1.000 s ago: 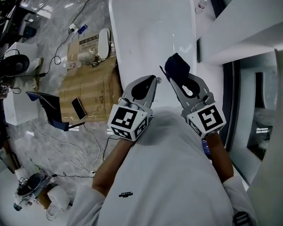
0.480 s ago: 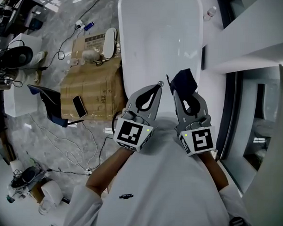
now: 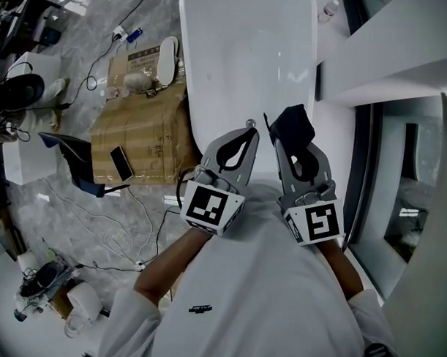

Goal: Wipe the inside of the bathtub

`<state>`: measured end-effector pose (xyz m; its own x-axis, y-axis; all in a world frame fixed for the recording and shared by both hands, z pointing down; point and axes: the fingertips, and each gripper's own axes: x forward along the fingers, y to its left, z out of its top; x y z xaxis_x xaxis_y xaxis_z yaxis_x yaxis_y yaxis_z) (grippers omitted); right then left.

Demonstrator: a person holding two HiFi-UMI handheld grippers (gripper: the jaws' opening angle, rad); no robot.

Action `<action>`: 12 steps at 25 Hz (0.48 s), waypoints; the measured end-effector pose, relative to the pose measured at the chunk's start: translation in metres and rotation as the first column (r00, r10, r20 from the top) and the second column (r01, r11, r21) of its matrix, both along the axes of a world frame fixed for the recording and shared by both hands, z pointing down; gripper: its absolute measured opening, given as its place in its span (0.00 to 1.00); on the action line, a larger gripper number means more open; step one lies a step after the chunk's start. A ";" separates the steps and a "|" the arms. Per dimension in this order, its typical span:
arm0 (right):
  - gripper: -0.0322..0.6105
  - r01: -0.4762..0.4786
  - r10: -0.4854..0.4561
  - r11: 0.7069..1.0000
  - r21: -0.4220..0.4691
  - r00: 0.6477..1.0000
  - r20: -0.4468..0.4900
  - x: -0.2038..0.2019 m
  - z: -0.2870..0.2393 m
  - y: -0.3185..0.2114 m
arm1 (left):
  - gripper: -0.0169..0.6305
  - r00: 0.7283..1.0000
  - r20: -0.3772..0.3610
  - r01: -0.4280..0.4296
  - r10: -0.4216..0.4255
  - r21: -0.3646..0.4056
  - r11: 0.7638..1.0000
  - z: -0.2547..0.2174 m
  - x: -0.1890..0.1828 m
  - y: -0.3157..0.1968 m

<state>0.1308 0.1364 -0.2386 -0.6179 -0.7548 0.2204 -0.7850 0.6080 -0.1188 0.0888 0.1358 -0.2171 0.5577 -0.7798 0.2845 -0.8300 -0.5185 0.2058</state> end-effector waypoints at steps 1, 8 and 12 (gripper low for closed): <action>0.13 0.001 -0.001 1.000 -0.003 1.000 0.002 0.001 0.000 0.000 | 0.02 1.000 -0.001 -0.003 0.003 -0.002 1.000 0.000 0.001 0.000; 0.13 0.006 -0.005 1.000 -0.008 1.000 0.004 -0.001 0.000 -0.001 | 0.02 1.000 0.007 -0.011 0.011 0.000 1.000 0.000 0.002 -0.001; 0.13 0.011 -0.011 1.000 -0.019 1.000 0.011 -0.002 0.003 -0.003 | 0.02 1.000 0.013 -0.014 0.014 0.006 1.000 -0.001 0.003 -0.003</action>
<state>0.1292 0.1333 -0.2358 -0.6285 -0.7437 0.2278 -0.7770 0.6140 -0.1391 0.0913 0.1326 -0.2177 0.5650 -0.7737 0.2867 -0.8251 -0.5314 0.1919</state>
